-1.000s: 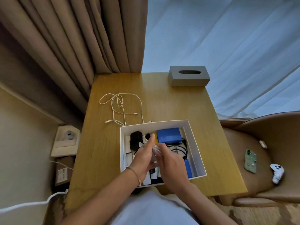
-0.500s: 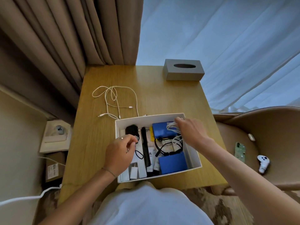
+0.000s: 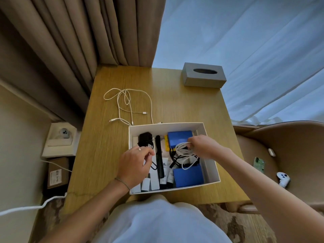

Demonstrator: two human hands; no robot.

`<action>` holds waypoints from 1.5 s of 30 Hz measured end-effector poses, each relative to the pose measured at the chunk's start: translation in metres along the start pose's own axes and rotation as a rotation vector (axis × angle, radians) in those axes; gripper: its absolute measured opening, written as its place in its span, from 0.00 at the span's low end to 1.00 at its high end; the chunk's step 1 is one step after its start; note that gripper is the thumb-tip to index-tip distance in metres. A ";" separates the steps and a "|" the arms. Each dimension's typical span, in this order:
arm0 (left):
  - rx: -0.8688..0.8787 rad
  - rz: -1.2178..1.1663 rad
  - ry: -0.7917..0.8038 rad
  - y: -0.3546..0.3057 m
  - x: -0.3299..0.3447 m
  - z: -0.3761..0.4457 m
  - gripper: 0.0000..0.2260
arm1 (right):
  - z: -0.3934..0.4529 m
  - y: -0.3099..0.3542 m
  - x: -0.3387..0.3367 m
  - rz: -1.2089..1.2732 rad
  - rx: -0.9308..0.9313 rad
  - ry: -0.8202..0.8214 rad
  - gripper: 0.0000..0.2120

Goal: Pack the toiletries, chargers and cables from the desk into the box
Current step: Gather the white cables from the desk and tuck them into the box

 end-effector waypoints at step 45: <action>-0.248 -0.112 0.055 0.029 -0.051 0.105 0.08 | 0.008 0.039 -0.103 0.527 -0.230 -0.551 0.11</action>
Point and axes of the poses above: each hand's wrist, its own z-axis towards the middle knuckle, its own x-axis out of the palm, y = z × x, the point moved 8 cm from there along z, towards the middle knuckle, and after that the axes turned 8 degrees about y, right-handed, at the moved point
